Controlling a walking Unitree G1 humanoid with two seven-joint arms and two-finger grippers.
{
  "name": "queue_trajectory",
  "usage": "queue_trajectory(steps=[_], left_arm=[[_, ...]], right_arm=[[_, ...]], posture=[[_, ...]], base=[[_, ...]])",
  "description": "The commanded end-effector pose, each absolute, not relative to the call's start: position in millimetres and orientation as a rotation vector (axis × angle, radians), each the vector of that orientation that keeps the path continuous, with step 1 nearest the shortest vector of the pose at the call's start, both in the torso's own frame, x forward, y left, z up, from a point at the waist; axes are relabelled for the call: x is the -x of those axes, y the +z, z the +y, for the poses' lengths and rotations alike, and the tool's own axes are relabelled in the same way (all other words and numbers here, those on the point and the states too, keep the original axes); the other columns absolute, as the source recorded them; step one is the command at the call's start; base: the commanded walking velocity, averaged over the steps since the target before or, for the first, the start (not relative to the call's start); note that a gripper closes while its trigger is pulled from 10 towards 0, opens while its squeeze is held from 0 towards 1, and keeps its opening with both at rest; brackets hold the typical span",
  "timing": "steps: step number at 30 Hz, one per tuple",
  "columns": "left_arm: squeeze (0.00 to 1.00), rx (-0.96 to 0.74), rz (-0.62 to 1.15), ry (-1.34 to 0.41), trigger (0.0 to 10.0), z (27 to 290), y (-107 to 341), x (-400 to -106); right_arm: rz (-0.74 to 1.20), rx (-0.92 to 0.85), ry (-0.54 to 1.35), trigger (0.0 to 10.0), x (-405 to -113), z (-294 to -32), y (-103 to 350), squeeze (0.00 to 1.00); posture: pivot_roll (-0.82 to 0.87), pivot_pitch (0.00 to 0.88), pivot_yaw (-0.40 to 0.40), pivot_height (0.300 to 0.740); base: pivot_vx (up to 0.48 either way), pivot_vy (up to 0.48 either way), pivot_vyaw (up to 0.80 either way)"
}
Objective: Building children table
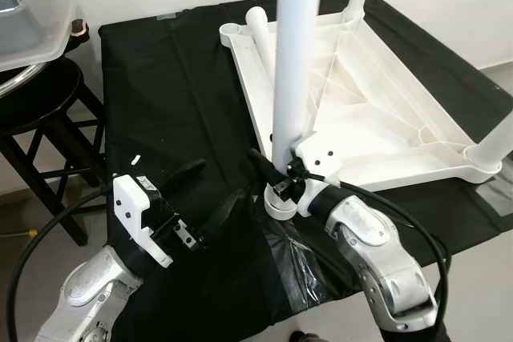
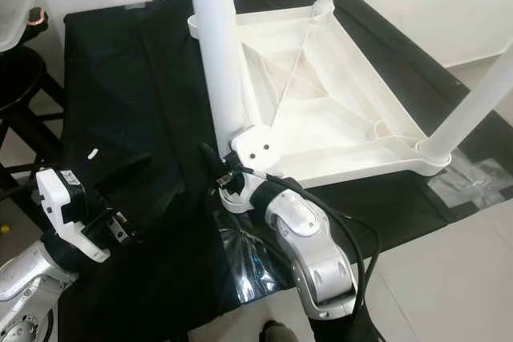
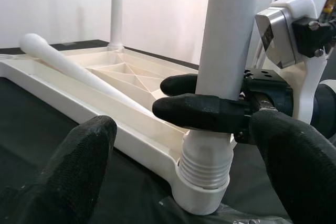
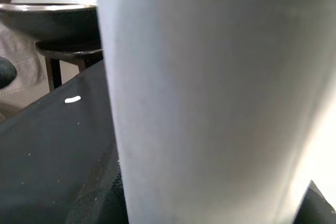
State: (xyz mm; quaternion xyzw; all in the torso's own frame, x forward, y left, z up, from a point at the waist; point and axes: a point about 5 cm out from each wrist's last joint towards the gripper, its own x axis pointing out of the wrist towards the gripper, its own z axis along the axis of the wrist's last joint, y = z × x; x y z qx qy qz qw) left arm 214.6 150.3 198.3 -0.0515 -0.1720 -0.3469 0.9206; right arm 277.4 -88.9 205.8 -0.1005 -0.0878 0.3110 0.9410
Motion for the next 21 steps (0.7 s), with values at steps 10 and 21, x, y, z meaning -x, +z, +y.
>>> queue_trajectory(steps=[10, 21], left_arm=[[0.00, 0.078, -0.411, -0.690, 10.0, 164.3, 215.0, -223.9], [0.00, 0.086, -0.426, -0.727, 10.0, 161.5, 222.1, -224.5]], right_arm=[[-0.183, 0.151, 0.804, 10.0, -275.2, -91.2, 196.6, 0.00], [-0.149, 0.058, 0.795, 10.0, -268.8, -105.8, 171.9, 0.00]], posture=[[0.03, 0.129, -0.016, 0.740], [0.03, 0.132, -0.001, 0.740]], base=[[0.000, 0.000, 0.00], [0.000, 0.000, 0.00]])
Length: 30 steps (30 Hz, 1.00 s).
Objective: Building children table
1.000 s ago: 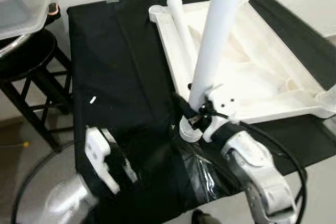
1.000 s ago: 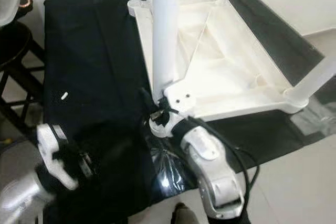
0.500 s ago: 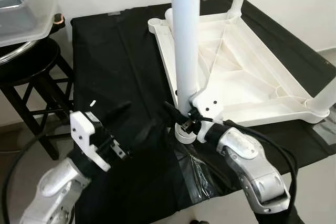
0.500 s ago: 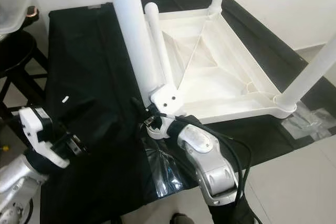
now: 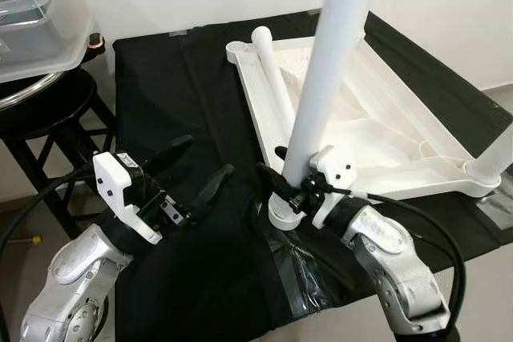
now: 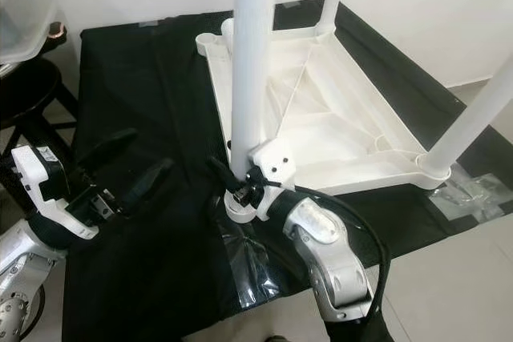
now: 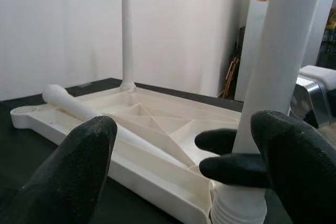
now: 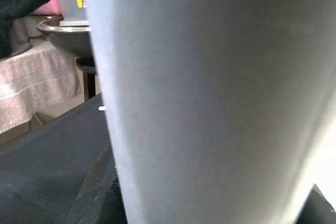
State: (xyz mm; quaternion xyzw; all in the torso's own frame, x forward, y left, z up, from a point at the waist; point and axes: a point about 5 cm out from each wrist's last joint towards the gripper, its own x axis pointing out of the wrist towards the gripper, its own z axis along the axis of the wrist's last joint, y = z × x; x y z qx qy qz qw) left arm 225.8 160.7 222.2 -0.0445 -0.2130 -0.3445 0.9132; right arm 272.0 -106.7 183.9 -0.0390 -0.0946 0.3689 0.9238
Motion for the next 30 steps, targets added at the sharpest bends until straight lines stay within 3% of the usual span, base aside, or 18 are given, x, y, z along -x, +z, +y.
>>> queue_trajectory(steps=[1, 11, 13, 14, 17, 19, 30], left_arm=[[0.00, 0.088, -0.423, -0.733, 10.0, 160.9, 222.0, -224.4], [0.00, 0.094, -0.415, -0.753, 10.0, 158.6, 222.7, -222.8], [0.00, 0.094, -0.412, -0.755, 10.0, 158.5, 222.8, -222.2], [0.00, 0.106, -0.397, -0.758, 10.0, 157.2, 221.0, -219.4], [0.00, 0.112, -0.390, -0.761, 10.0, 156.6, 220.2, -218.4], [0.00, 0.128, -0.349, -0.790, 10.0, 151.8, 214.4, -212.7], [0.00, 0.157, -0.254, -0.820, 10.0, 142.4, 200.6, -190.5]], right_arm=[[-0.138, 0.063, 0.799, 10.0, -270.3, -109.2, 169.3, 0.00], [-0.072, 0.113, 0.855, 10.0, -285.1, -123.8, 165.0, 0.00], [-0.056, 0.114, 0.842, 10.0, -289.7, -127.2, 165.6, 0.00], [-0.005, 0.129, 0.753, 10.0, -308.9, -138.2, 169.3, 0.00], [0.015, 0.124, 0.732, 10.0, -314.5, -140.8, 170.7, 0.00], [0.030, 0.131, 0.877, 10.0, -317.6, -135.5, 176.6, 0.00], [-0.016, 0.203, 1.185, 10.0, -326.7, -139.3, 197.2, 0.00]], posture=[[0.03, 0.134, 0.003, 0.740], [0.05, 0.146, 0.000, 0.740], [0.05, 0.147, -0.001, 0.740], [0.05, 0.166, 0.003, 0.740], [0.05, 0.166, 0.003, 0.740], [0.05, 0.198, 0.015, 0.740], [0.08, 0.284, 0.011, 0.740]], base=[[0.000, 0.000, 0.00], [0.000, 0.000, 0.00], [0.000, 0.000, 0.00], [0.000, 0.000, 0.00], [0.000, 0.000, 0.00], [0.000, 0.000, 0.00], [0.000, 0.000, 0.00]])
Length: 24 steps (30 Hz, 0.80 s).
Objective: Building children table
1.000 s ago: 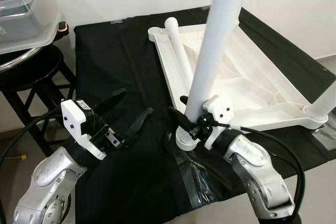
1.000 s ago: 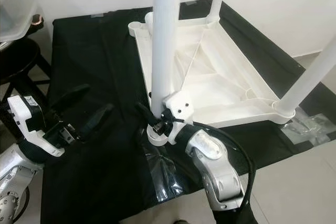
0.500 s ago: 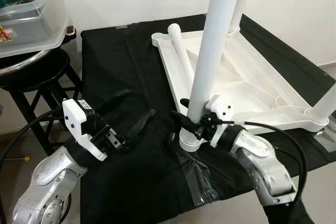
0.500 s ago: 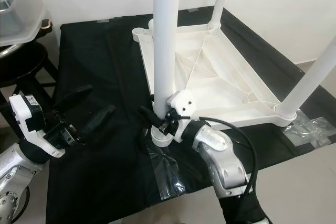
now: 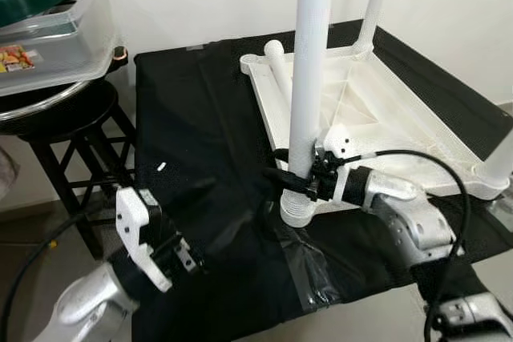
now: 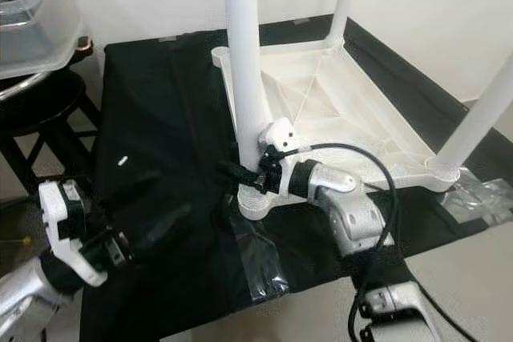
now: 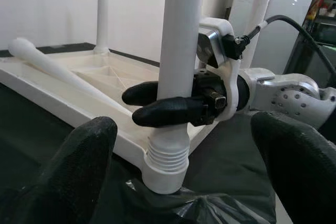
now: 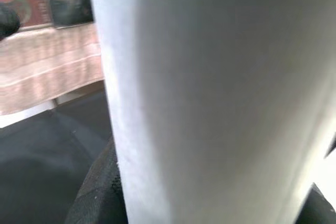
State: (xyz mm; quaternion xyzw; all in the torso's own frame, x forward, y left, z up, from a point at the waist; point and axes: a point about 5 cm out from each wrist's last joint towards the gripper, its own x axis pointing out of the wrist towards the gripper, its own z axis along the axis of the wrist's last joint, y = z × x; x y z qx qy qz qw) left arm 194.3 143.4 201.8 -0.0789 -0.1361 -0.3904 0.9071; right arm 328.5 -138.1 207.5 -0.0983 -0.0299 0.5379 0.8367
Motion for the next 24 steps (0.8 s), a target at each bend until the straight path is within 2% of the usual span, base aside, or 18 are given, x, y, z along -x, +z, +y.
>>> queue_trajectory(steps=[1, 4, 8, 15, 20, 24], left_arm=[[0.00, 0.164, -0.246, -0.818, 10.0, 141.7, 200.7, -187.3], [0.00, 0.170, -0.225, -0.810, 10.0, 141.9, 200.6, -180.1], [0.00, 0.174, -0.215, -0.803, 10.0, 142.8, 202.2, -175.4], [0.00, 0.180, -0.207, -0.796, 10.0, 141.6, 203.1, -171.8], [0.00, 0.184, -0.205, -0.789, 10.0, 140.5, 205.0, -169.6], [0.00, 0.187, -0.202, -0.785, 10.0, 140.8, 205.2, -168.5]], right_arm=[[-0.026, 0.206, 1.247, 10.0, -326.5, -138.8, 202.4, 0.00], [-0.024, 0.246, 1.354, 10.0, -327.8, -140.4, 209.7, 0.00], [-0.006, 0.280, 1.392, 10.0, -329.9, -143.2, 211.6, 0.00], [-0.018, 0.283, 1.393, 10.0, -330.1, -140.3, 209.2, 0.00], [-0.014, 0.278, 1.444, 10.0, -317.6, -138.4, 198.3, 0.00], [0.015, 0.299, 1.368, 10.0, -313.9, -138.4, 192.3, 0.00]], posture=[[0.08, 0.297, 0.010, 0.740], [0.09, 0.329, 0.010, 0.740], [0.10, 0.345, 0.012, 0.740], [0.10, 0.373, 0.009, 0.740], [0.10, 0.386, 0.010, 0.740], [0.09, 0.388, 0.005, 0.740]], base=[[0.000, 0.000, 0.00], [0.000, 0.000, 0.00], [0.000, 0.000, 0.00], [0.000, 0.000, 0.00], [0.000, 0.000, 0.00], [0.000, 0.000, 0.00]])
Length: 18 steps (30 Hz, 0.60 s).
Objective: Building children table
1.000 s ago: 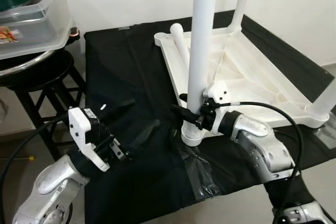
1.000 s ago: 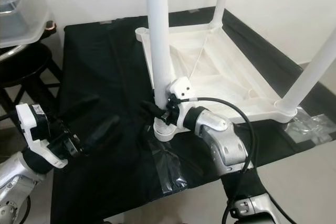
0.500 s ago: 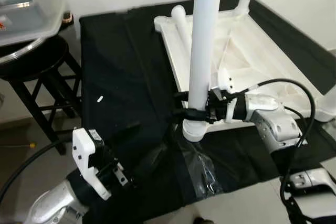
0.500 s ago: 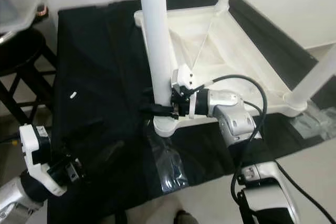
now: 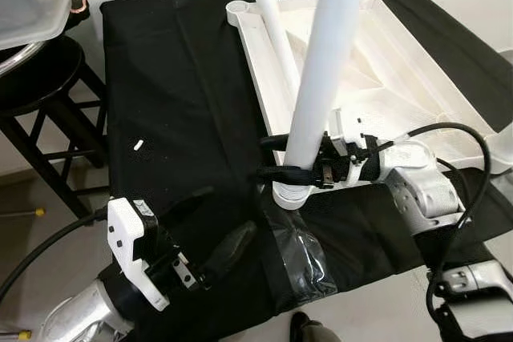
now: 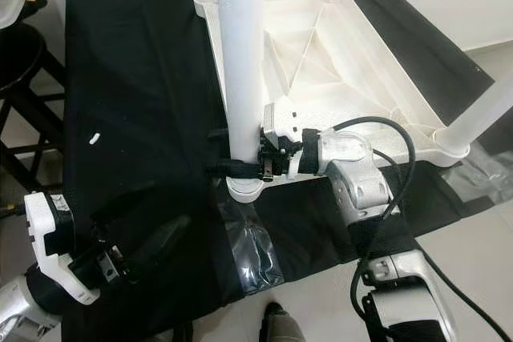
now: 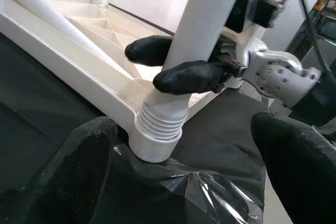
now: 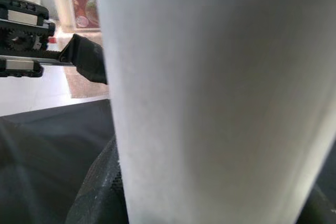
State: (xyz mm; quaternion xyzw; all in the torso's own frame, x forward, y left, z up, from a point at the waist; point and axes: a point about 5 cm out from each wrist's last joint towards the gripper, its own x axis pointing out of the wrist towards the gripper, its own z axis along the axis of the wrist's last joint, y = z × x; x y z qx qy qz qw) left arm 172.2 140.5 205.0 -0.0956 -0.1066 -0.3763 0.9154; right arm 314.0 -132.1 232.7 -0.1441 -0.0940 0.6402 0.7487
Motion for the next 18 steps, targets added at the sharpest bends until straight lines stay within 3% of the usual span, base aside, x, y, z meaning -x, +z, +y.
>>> queue_trajectory(steps=[1, 5, 7, 9, 10, 11, 12, 14, 15, 18], left_arm=[[0.00, 0.188, -0.198, -0.782, 10.0, 140.9, 205.5, -167.9], [0.00, 0.190, -0.196, -0.777, 10.0, 141.1, 205.8, -167.6], [0.00, 0.190, -0.196, -0.773, 10.0, 141.8, 205.9, -168.2], [0.00, 0.190, -0.196, -0.773, 10.0, 141.8, 205.9, -168.2], [0.00, 0.190, -0.195, -0.772, 10.0, 142.2, 205.9, -168.4], [0.00, 0.190, -0.195, -0.772, 10.0, 142.2, 205.9, -168.4], [0.00, 0.189, -0.196, -0.773, 10.0, 142.8, 206.2, -169.4], [0.00, 0.189, -0.196, -0.773, 10.0, 142.8, 206.2, -169.4], [0.00, 0.183, -0.203, -0.775, 10.0, 143.8, 207.5, -171.6], [0.00, 0.160, -0.267, -0.772, 10.0, 151.2, 221.8, -185.5]], right_arm=[[0.029, 0.293, 1.280, 10.0, -314.2, -139.1, 189.4, 0.00], [0.059, 0.247, 1.130, 10.0, -310.9, -140.8, 184.9, 0.00], [0.088, 0.203, 0.943, 10.0, -307.9, -144.6, 182.8, 0.00], [0.088, 0.203, 0.943, 10.0, -307.9, -144.6, 182.8, 0.00], [0.115, 0.166, 0.772, 10.0, -308.0, -148.6, 180.8, 0.00], [0.115, 0.166, 0.772, 10.0, -308.0, -148.6, 180.8, 0.00], [0.141, 0.153, 0.544, 10.0, -305.0, -153.2, 176.9, 0.00], [0.141, 0.153, 0.544, 10.0, -305.0, -153.2, 176.9, 0.00], [0.160, 0.131, 0.424, 10.0, -290.6, -140.6, 169.7, 0.00], [0.159, 0.092, 0.346, 10.0, -273.8, -118.9, 164.6, 0.00]], posture=[[0.08, 0.391, 0.000, 0.740], [0.08, 0.392, -0.003, 0.740], [0.07, 0.391, -0.003, 0.740], [0.07, 0.391, -0.003, 0.740], [0.07, 0.390, -0.002, 0.740], [0.07, 0.390, -0.002, 0.740], [0.06, 0.388, -0.004, 0.740], [0.06, 0.388, -0.004, 0.740], [0.05, 0.382, -0.002, 0.740], [0.05, 0.360, 0.008, 0.740]], base=[[0.000, 0.000, 0.00], [0.000, 0.000, 0.00], [0.000, 0.000, 0.00], [0.000, 0.000, 0.00], [0.000, 0.000, 0.00], [0.000, 0.000, 0.00], [0.000, 0.000, 0.00], [0.000, 0.000, 0.00], [0.000, 0.000, 0.00], [0.000, 0.000, 0.00]])
